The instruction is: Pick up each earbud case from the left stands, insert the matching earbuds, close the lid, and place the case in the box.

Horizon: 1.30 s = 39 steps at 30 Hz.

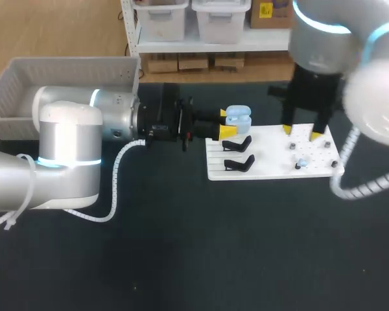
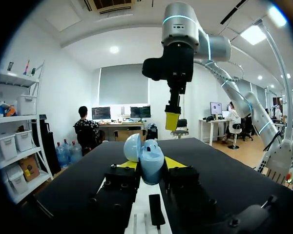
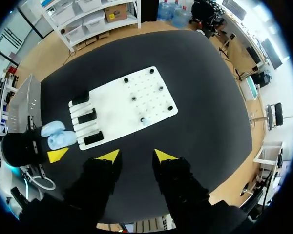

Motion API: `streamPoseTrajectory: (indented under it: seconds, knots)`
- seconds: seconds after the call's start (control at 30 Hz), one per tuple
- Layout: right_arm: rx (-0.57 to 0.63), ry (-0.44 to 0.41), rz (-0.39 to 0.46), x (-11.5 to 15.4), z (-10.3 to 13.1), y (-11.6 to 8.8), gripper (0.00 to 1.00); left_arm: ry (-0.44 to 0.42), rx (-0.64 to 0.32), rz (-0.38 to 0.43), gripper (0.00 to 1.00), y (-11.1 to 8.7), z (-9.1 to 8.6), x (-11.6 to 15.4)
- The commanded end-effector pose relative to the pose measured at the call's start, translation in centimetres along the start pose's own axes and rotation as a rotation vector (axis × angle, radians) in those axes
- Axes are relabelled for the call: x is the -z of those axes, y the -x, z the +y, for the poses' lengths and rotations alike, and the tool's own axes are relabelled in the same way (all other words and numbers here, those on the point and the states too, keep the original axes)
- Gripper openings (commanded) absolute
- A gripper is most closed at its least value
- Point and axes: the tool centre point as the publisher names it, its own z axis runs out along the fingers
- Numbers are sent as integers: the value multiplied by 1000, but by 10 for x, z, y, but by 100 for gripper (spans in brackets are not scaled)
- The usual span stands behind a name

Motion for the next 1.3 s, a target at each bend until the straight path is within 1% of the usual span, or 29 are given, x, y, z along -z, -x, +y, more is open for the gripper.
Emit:
streamPoseTrajectory:
  seconds: [0.03,0.1,0.17,0.23,0.4,0.6,0.7,0.8,0.93,1.1,1.3]
  knots:
    - [25,180,-59,-15,-16,2,40,-1,0,1,0,0,1,0]
    - [50,174,-65,-24,-18,6,41,-1,0,1,0,0,1,0]
    - [66,176,-58,-33,-19,10,47,-1,0,1,0,0,1,0]
    - [79,175,-49,-42,-19,14,48,-1,0,1,0,0,1,0]
    - [122,170,-31,-61,-16,20,46,-1,0,1,0,0,1,0]
    - [177,166,-35,-75,-16,24,46,-1,0,1,0,0,1,0]
    - [207,164,-28,-80,-15,24,47,-1,0,1,0,0,1,0]
    - [228,158,-15,-88,-15,24,51,-1,0,1,0,0,1,0]
    - [248,151,3,-100,-16,20,52,-1,0,1,0,0,1,0]
    - [255,155,19,-111,-18,17,49,-1,0,1,0,0,1,0]
    - [259,172,36,-118,-20,15,48,-1,0,1,0,0,1,0]
